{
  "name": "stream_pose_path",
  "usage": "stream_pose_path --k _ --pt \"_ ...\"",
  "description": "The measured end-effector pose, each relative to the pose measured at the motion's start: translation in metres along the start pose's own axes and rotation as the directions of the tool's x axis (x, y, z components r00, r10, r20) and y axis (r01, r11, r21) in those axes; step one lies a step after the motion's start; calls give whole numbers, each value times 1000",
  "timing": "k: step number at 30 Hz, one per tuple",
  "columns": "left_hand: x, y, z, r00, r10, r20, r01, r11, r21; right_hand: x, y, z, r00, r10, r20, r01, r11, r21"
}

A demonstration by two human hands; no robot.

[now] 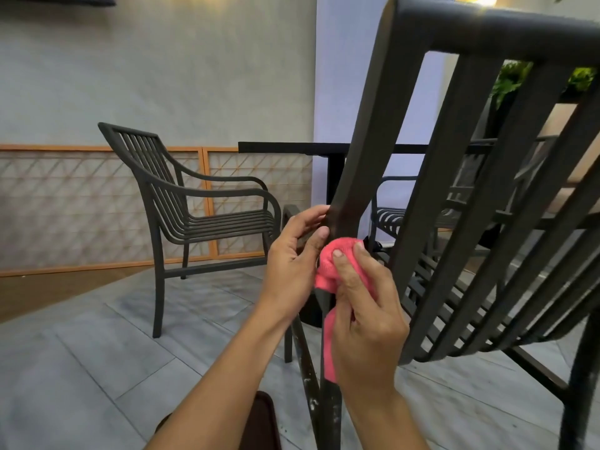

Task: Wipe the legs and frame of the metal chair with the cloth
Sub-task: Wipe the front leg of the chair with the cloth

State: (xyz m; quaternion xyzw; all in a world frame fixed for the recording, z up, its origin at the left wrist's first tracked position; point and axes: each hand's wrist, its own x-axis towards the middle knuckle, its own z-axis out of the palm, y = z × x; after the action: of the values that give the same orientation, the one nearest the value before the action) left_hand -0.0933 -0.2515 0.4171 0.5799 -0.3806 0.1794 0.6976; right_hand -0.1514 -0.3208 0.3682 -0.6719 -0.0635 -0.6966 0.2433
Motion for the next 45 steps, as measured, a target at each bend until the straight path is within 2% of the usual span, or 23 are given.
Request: stream_pose_path --k 23,27,31,37,41,45 --pt "-4 4 2 1000 4 -1 -4 1000 -7 -31 5 -13 993 49 109 -44 998 -46" --pt "-10 5 3 996 -15 -82 18 999 39 -30 5 -17 986 53 160 -47 998 -41" --pt "-15 2 1 982 -78 -174 90 994 62 -24 4 -23 984 18 177 -7 998 -61" --pt "-21 1 3 973 -134 -189 140 990 20 0 -1 -19 987 -63 149 80 991 -108" --pt "-22 3 5 964 -216 -158 206 976 -76 8 -3 -12 972 -94 216 148 957 -250" --pt "-22 4 3 959 -249 -132 237 966 -101 4 -4 -11 958 -84 276 169 940 -298"
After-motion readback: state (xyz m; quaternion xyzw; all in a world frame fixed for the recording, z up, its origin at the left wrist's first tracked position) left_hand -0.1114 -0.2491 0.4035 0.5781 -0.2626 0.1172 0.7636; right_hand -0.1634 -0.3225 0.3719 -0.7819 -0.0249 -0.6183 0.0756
